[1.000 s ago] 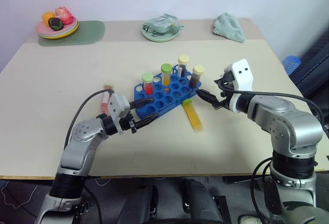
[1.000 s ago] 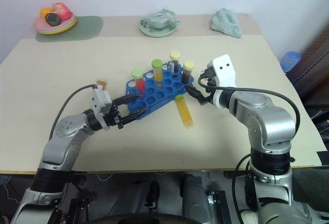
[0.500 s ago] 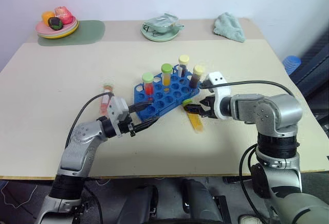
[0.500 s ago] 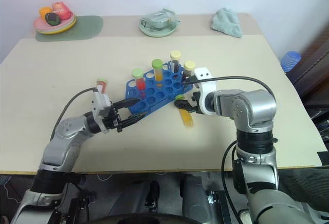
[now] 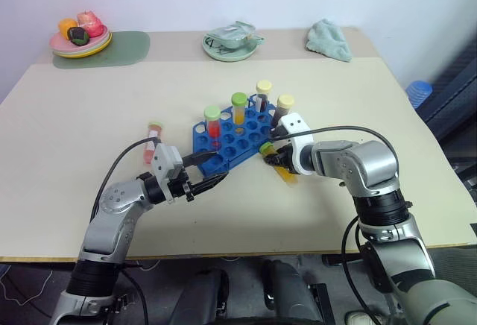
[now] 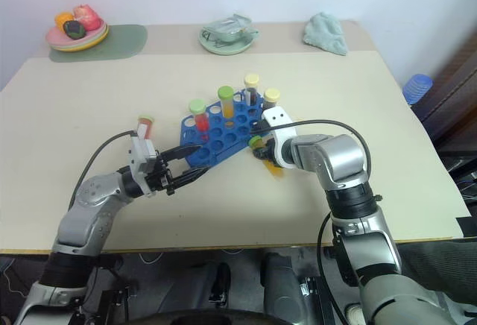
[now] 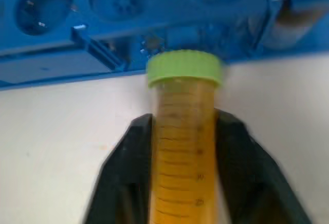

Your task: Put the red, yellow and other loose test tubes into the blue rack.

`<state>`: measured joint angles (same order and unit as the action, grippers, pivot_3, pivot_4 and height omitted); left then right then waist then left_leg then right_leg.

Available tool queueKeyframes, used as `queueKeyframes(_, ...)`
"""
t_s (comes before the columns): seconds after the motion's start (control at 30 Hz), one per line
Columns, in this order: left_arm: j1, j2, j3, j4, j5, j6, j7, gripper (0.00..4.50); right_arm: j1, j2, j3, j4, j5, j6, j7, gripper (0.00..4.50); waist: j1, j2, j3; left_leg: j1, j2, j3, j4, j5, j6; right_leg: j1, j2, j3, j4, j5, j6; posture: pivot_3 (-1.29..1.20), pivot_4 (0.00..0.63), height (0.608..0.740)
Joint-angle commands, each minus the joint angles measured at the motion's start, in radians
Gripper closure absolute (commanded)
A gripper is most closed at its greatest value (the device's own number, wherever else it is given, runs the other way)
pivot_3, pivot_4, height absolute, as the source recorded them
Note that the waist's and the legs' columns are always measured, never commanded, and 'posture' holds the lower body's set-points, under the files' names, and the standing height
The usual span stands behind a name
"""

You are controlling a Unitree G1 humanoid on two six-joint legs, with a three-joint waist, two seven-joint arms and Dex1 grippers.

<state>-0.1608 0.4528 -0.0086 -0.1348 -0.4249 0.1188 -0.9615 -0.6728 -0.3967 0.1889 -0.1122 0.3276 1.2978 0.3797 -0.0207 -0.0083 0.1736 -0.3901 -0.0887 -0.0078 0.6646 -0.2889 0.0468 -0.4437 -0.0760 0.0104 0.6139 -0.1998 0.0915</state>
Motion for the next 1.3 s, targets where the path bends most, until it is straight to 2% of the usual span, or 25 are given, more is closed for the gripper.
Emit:
queueKeyframes(0.03,0.002,0.013,0.021,-0.042,-0.018,-0.011,-0.002,1.65,0.036,-0.065,0.075,-0.060,-0.048,-0.082,0.023,2.89,0.003,0.000,0.000,0.000,0.000,0.000,0.000,0.000,0.000,0.000,0.000,0.000,0.000,0.000,0.000,0.00,0.150,0.740)
queueKeyframes(0.23,-0.009,0.021,0.022,-0.040,-0.022,-0.003,-0.005,1.65,0.105,-0.264,0.144,-0.233,-0.074,-0.208,0.147,2.89,0.013,0.000,0.000,-0.002,0.000,0.000,0.000,-0.001,0.001,0.000,-0.001,-0.002,-0.002,0.000,0.000,0.00,0.150,0.740)
queueKeyframes(0.33,-0.015,0.027,0.023,-0.038,-0.025,0.004,-0.007,1.65,0.182,-0.342,0.014,-0.361,0.043,-0.277,0.286,2.89,0.013,0.000,0.001,-0.003,-0.001,0.000,0.000,-0.002,0.002,0.000,-0.001,-0.002,-0.004,0.000,0.000,0.00,0.150,0.740)
queueKeyframes(0.4,-0.022,0.031,0.024,-0.038,-0.027,0.011,-0.008,1.65,0.215,-0.330,-0.095,-0.409,0.129,-0.301,0.333,2.89,0.011,-0.001,0.001,-0.003,0.000,0.000,0.000,-0.002,0.004,0.000,-0.001,-0.002,-0.005,0.000,0.000,0.00,0.150,0.740)
queueKeyframes(0.5,-0.036,0.033,0.023,-0.034,-0.029,0.019,-0.010,1.65,0.236,-0.219,-0.201,-0.403,0.200,-0.424,0.331,2.89,0.006,-0.002,0.001,-0.002,0.000,0.000,0.000,-0.002,0.004,0.000,-0.001,-0.002,-0.005,0.000,0.001,0.00,0.150,0.740)
queueKeyframes(0.63,-0.062,0.033,0.025,-0.020,-0.028,0.024,-0.019,1.65,0.189,0.040,-0.298,-0.295,0.330,-0.583,0.307,2.89,0.006,-0.001,0.001,-0.001,0.001,0.000,0.000,-0.001,0.002,0.001,-0.001,-0.003,-0.003,0.000,0.001,0.00,0.150,0.740)
queueKeyframes(0.73,-0.072,0.034,0.030,-0.004,-0.026,0.015,-0.028,1.65,0.165,0.174,-0.285,-0.190,0.287,-0.758,0.300,2.89,0.009,-0.001,0.001,-0.001,0.000,0.000,0.000,-0.001,0.002,0.000,-0.001,-0.003,-0.002,0.000,0.001,0.00,0.150,0.740)
queueKeyframes(1.0,-0.050,0.033,0.055,-0.004,-0.038,0.009,-0.031,1.65,0.153,0.363,-0.257,0.160,0.175,-1.217,0.380,2.89,0.005,-0.001,0.001,-0.001,-0.001,0.000,0.000,0.001,-0.002,0.000,-0.001,-0.004,-0.001,0.000,0.001,0.00,0.150,0.740)
queueKeyframes(1.17,-0.021,0.038,0.075,-0.037,-0.064,0.026,-0.019,1.65,0.104,0.436,-0.287,0.390,0.161,-1.456,0.434,2.89,0.001,0.000,0.002,-0.001,-0.001,0.000,0.000,0.002,-0.003,-0.001,-0.001,-0.004,0.000,0.000,0.001,0.00,0.150,0.740)
queueKeyframes(1.3,0.004,0.051,0.092,-0.086,-0.087,0.054,-0.002,1.65,0.058,0.474,-0.319,0.554,0.179,-1.574,0.477,2.89,-0.001,0.000,0.002,-0.001,-0.001,0.000,0.000,0.002,-0.004,-0.001,-0.001,-0.004,0.001,0.000,0.001,0.00,0.150,0.740)
